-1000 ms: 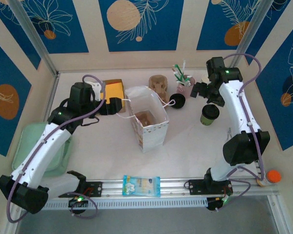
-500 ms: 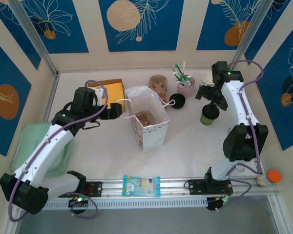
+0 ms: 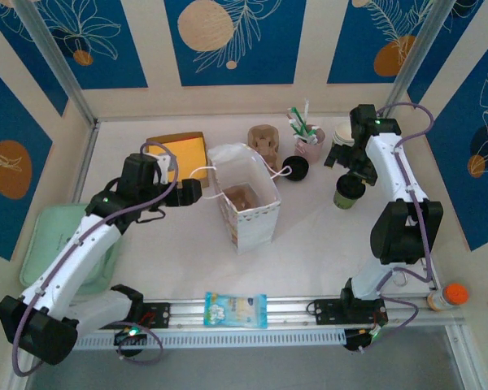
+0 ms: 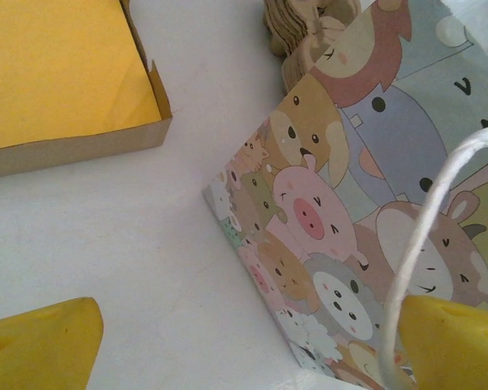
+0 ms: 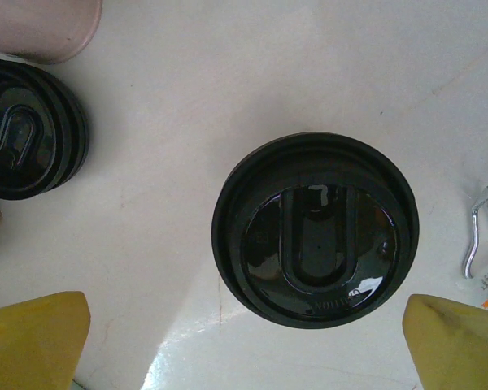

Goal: Pack the takeout coffee

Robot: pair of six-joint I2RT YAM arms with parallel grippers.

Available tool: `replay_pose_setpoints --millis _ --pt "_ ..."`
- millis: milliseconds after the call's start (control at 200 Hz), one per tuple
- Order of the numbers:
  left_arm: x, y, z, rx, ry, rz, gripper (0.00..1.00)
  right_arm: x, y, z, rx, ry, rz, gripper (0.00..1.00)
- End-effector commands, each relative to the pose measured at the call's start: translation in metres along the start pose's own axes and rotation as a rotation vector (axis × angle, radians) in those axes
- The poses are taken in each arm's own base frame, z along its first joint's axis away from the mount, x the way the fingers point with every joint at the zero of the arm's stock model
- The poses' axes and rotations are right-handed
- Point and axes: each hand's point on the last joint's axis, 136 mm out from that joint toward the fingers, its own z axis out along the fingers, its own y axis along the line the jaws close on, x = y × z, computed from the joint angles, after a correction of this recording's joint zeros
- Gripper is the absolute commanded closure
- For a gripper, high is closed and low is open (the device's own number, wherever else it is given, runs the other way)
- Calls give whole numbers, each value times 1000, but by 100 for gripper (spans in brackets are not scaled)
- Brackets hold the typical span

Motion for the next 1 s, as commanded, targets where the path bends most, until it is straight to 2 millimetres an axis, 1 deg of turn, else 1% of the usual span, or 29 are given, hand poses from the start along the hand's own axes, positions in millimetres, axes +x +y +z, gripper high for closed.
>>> replay_pose_setpoints --millis 0,275,420,660,770,861,996 --pt "0 7 -5 -23 -20 -10 6 3 -6 8 29 25 11 1" --pt "3 10 -7 -32 -19 -9 6 -1 -9 15 45 30 20 1" --pt "5 10 -5 -30 -15 -10 6 1 -12 21 64 42 7 1" --pt "4 9 -4 -22 -16 -12 6 8 -10 30 5 54 -30 1" --pt "5 9 -4 -20 -15 -12 6 6 -16 33 17 46 -42 1" --pt "5 9 -4 -21 -14 -12 6 6 -16 36 -17 48 -36 1" --pt "5 10 -5 -23 -18 -13 6 6 -16 37 -23 44 -45 1"
